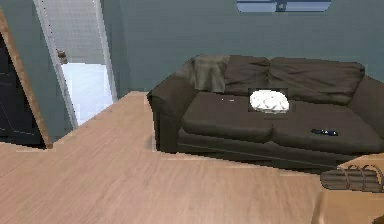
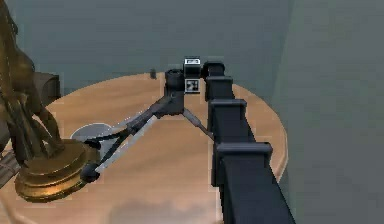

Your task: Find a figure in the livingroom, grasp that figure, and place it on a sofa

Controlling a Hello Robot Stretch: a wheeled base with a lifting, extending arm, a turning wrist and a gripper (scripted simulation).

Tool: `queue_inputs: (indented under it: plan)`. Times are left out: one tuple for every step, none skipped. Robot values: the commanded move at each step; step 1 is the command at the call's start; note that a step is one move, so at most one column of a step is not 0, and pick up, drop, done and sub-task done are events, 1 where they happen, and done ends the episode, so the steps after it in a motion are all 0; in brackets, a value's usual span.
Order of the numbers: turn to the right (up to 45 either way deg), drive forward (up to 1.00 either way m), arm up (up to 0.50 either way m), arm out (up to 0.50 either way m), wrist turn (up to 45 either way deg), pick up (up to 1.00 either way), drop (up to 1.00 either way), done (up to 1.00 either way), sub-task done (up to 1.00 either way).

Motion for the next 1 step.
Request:
queue_inputs:
  plan:
    - [0.0, 0.0, 0.0, 0.0, -18.0, 0.0, 0.0, 0.0, 0.0]
